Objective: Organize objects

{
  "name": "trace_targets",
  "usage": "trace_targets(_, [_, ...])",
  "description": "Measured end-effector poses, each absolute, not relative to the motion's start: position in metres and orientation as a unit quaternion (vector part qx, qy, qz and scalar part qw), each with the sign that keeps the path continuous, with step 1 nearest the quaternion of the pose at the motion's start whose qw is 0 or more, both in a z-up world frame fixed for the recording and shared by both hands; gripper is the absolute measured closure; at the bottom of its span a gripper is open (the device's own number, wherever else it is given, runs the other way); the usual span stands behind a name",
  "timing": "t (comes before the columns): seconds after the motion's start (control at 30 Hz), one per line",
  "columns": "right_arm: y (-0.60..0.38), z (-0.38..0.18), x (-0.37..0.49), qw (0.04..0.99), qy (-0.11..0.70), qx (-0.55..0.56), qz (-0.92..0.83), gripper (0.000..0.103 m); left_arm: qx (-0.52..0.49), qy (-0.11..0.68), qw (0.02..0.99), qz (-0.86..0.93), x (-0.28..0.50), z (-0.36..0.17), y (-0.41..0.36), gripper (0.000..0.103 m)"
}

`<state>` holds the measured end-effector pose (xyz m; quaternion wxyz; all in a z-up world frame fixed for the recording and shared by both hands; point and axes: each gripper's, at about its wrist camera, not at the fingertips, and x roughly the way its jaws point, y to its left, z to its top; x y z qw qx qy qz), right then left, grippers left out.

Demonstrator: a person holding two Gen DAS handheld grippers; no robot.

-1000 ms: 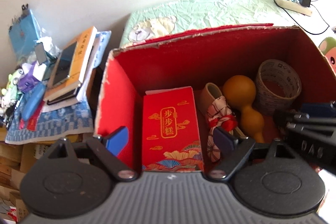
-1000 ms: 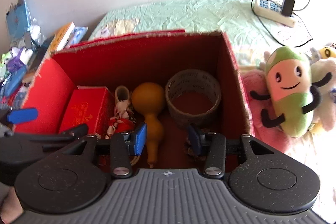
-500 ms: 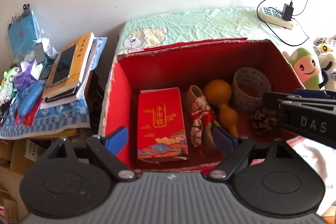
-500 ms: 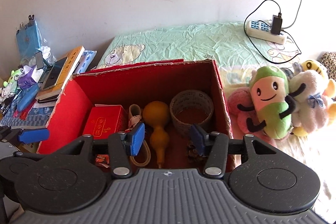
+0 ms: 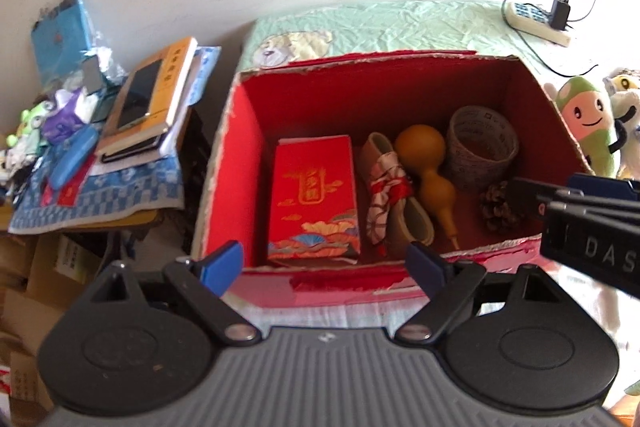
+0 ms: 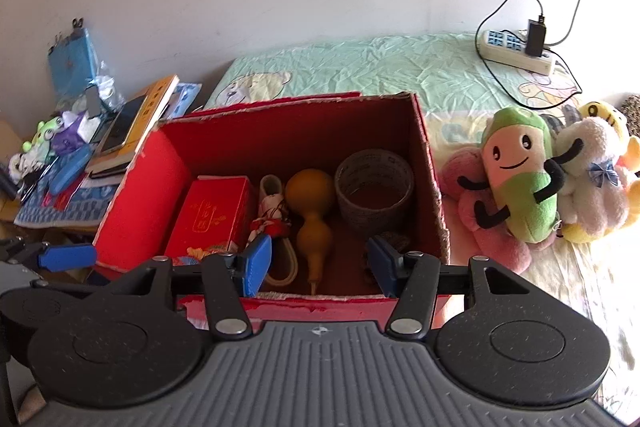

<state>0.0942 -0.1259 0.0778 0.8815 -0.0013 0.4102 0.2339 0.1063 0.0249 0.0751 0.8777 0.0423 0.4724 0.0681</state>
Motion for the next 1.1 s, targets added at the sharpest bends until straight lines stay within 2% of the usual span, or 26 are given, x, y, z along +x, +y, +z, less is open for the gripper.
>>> trace_targets(0.53, [-0.164, 0.065, 0.081, 0.856, 0.443, -0.014, 0.265, 0.045, 0.027, 0.531, 0.842, 0.094, 0.082, 0.049, -0.014, 0.015])
trace_targets(1.1, [-0.163, 0.051, 0.07, 0.828, 0.481, -0.018, 0.288, 0.045, 0.005, 0.588, 0.803, 0.096, 0.07, 0.023, -0.013, 0.015])
